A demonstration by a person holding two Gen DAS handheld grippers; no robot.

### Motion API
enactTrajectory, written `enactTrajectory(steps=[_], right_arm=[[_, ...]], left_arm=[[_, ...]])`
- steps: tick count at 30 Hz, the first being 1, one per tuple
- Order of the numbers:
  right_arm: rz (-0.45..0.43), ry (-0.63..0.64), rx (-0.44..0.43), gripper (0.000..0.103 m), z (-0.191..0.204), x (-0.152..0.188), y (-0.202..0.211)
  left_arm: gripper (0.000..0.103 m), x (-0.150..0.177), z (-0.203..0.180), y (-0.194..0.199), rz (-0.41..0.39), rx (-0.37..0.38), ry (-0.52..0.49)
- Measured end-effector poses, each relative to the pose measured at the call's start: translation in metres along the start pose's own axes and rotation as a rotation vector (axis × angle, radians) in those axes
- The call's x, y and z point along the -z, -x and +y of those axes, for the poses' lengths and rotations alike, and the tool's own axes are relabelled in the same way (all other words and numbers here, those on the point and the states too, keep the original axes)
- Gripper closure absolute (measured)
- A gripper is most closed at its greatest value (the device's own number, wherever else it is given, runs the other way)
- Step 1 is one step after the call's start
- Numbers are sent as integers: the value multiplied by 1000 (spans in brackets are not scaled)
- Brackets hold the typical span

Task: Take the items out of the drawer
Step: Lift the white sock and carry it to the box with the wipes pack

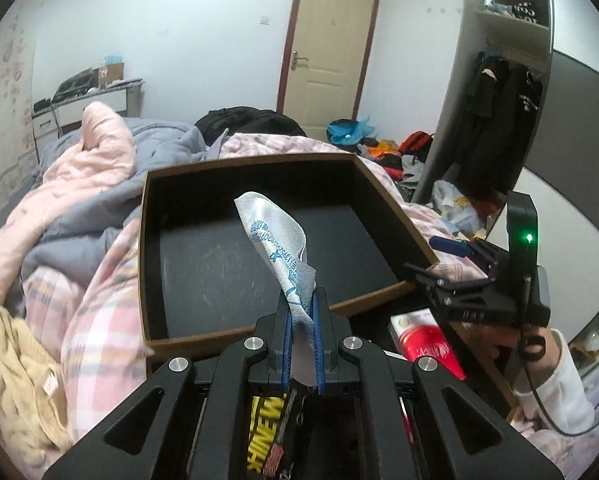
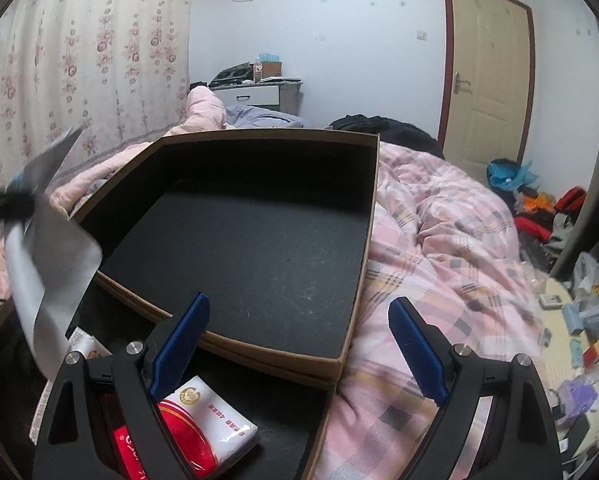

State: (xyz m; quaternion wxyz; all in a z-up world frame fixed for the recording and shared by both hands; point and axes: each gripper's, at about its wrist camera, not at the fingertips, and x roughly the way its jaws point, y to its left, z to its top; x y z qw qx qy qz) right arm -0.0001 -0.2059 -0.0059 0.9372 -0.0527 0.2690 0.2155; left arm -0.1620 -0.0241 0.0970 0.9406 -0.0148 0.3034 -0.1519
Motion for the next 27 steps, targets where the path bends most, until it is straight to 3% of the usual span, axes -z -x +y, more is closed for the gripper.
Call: enactTrajectory(steps=[10,14,23,27], right_arm=[[-36,-24,-45,13,-5,7,1],[-30,-55,-78,10,-11,9,-1],[-32,-51,-73,10,-9,9,0],[-32,-50,-72,10,-9,9,0]], left_arm=[[98,10,-3,3,56,50,-41],[98,6,3,16,29,49,-34],[98,-5,17,58,-78,128,37],[98,6,3,17,23,116,6]])
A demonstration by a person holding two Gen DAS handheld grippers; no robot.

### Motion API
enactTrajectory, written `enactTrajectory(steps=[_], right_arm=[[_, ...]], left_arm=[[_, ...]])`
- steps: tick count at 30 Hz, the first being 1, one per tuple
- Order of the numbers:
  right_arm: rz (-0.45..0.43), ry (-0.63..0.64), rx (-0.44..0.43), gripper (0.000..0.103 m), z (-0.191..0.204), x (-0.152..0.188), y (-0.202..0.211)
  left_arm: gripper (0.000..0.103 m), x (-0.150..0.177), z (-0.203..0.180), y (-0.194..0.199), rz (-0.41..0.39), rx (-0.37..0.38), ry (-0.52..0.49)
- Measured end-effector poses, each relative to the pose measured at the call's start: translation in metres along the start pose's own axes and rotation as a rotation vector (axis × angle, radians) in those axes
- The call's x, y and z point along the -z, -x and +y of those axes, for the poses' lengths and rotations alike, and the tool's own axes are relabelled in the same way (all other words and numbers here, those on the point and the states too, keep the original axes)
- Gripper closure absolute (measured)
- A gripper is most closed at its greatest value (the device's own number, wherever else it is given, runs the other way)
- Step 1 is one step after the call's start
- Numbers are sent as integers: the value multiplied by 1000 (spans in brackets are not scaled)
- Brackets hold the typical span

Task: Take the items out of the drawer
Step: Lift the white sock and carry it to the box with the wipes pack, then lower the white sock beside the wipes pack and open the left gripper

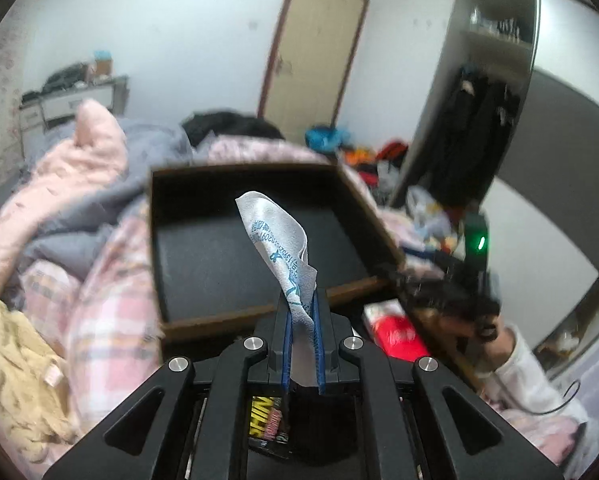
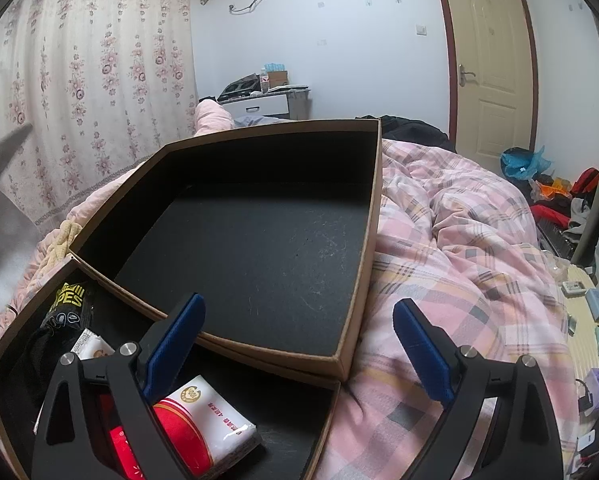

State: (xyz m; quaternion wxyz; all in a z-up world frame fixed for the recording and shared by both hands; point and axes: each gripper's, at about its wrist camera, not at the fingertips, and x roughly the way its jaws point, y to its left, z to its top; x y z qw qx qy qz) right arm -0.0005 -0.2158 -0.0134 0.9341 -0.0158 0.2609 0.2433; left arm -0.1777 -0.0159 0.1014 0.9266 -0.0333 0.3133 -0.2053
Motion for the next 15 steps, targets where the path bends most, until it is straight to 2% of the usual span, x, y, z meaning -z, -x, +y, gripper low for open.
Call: enactTrajectory(steps=[3,8,15], right_arm=[[-1,1,1,10,0,0,0],[-1,1,1,10,0,0,0],[-3,-7,-3,9,-2,0,1]], left_arm=[[98,10,-13,-27,55,-11,-35],[98,22,-34,-49,119,-53,-136],[98,36,-36,-72,212,-62,-172]])
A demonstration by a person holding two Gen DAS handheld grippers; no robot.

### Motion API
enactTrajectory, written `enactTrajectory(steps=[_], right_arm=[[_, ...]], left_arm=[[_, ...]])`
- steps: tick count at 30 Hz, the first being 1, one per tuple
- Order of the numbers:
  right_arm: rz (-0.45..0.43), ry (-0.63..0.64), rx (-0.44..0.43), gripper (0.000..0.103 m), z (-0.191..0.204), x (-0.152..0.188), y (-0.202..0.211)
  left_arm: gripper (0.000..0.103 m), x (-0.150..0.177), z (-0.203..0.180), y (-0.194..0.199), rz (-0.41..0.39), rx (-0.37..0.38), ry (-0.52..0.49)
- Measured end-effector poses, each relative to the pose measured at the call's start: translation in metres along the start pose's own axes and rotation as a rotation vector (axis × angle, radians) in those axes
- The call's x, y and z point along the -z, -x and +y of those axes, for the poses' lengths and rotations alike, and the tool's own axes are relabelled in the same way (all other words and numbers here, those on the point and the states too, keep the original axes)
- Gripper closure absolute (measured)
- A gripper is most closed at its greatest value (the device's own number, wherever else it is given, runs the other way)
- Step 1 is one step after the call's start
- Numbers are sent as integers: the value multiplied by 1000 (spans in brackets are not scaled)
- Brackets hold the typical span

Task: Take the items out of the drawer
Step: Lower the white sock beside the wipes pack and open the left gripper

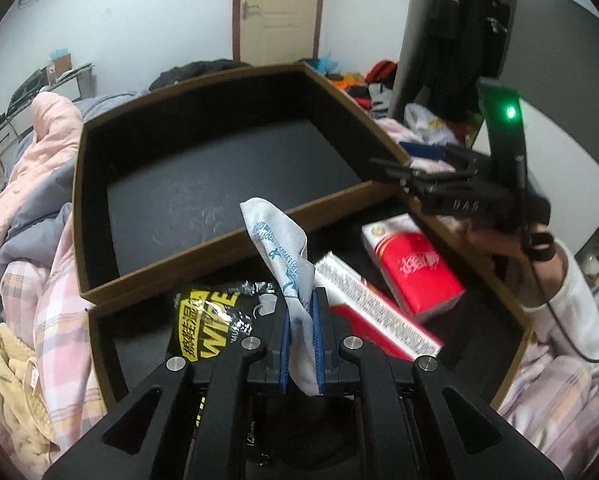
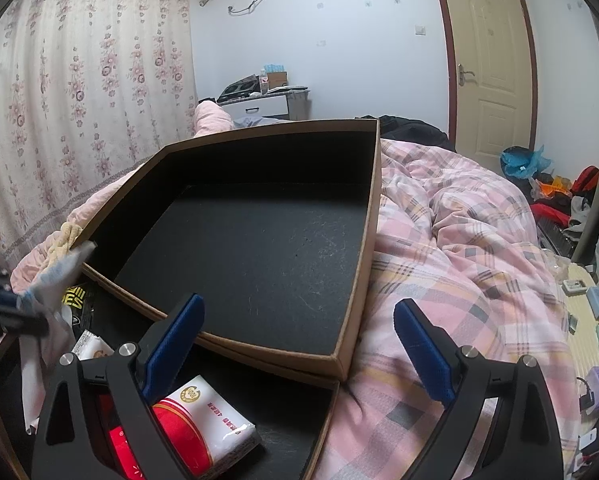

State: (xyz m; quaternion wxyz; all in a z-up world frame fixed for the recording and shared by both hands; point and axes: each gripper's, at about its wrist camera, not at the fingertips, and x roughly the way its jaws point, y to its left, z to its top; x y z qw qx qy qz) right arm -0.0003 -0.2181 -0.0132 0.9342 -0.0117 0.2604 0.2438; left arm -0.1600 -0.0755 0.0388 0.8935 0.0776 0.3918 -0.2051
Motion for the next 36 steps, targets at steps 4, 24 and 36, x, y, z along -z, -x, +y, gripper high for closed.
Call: enactTrajectory(steps=[4,24,36], right_arm=[[0,-1,-1,8,0,0,0],[-1,-1,-1,8,-1,0,1],[-1,-2,-2,8,-1,0,1]], left_arm=[[98,4,-3,-9,35,-9,-24],[98,4,-2,-26,118,2,-12],[98,-2,16,-4,101,14,47]])
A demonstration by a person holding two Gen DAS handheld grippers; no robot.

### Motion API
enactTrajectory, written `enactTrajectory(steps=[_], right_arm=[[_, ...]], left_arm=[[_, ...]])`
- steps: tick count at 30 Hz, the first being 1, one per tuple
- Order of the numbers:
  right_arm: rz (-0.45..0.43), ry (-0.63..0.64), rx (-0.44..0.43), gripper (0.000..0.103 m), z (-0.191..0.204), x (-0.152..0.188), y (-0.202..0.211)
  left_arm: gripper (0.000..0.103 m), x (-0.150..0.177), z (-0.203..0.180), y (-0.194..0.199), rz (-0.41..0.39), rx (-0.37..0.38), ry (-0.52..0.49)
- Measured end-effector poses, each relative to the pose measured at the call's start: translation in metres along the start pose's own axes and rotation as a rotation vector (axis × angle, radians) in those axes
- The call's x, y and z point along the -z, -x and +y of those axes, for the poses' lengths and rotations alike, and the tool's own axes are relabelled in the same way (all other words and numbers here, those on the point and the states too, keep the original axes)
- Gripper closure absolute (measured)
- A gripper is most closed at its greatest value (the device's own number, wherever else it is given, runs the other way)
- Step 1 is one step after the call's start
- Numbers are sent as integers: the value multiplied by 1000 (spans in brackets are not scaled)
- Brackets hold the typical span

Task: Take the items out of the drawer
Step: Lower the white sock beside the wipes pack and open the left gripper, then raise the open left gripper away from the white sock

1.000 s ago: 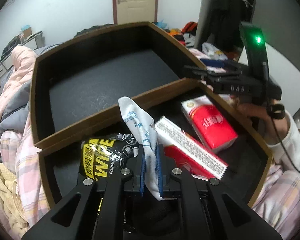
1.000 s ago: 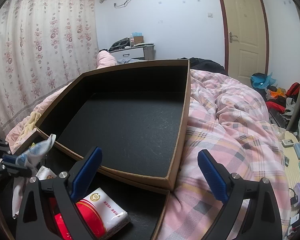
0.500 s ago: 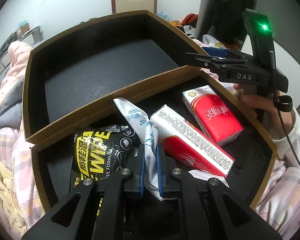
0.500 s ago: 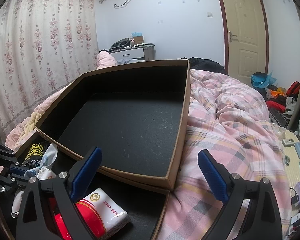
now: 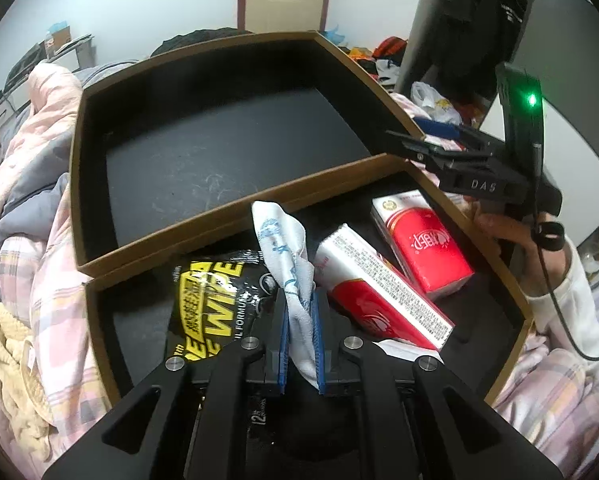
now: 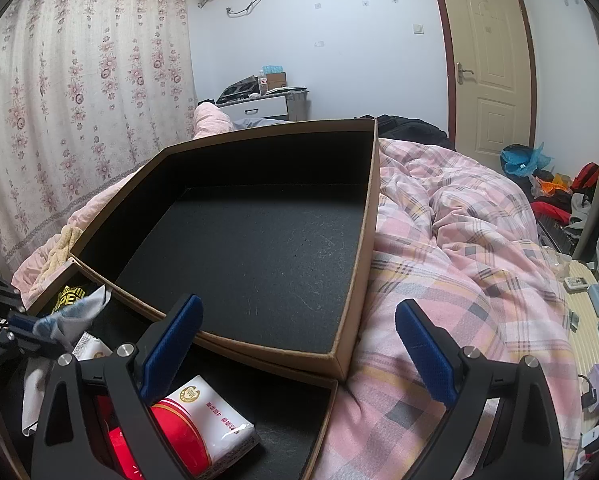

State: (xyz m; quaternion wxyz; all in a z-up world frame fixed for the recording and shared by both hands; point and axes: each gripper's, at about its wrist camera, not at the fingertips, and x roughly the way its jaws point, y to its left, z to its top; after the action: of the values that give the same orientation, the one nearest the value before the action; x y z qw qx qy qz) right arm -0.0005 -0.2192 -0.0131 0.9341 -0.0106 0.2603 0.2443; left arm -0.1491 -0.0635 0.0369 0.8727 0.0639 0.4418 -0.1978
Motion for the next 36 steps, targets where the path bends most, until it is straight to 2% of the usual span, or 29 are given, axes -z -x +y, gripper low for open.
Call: enactTrajectory(steps=[4,8,18,19,21,22,23,24,27,30,36], right_arm=[[0,0,0,8,0,0,0],[0,0,0,8,0,0,0],[0,-1,0,8,0,0,0],[0,-1,0,8,0,0,0],[0,-1,0,8,0,0,0],[0,-1,0,8,0,0,0],[0,-1,0,8,0,0,0],[0,-1,0,8,0,0,0],[0,-2,0,8,-1,0,0],[0,-1,-1,8,-1,0,0],[-2,-2,-1,8,0,0,0]], left_arm=[[98,0,2,6,-8,25,2],[98,0,0,6,31,54,2],[98,3,-8,-2,54,55,-56],[95,3,-8,-4,58,55,-57],[72,4,-8,-7,66,51,-62],[28,4,-10,-8,70,61,-65],[2,5,-12,-7,70,96,-69],[0,5,-13,-7,64,123,-70],[0,4,-14,-9,33,102,-69],[0,5,-12,-14,38,96,-83],[0,4,-3,-11,-37,76,-65]])
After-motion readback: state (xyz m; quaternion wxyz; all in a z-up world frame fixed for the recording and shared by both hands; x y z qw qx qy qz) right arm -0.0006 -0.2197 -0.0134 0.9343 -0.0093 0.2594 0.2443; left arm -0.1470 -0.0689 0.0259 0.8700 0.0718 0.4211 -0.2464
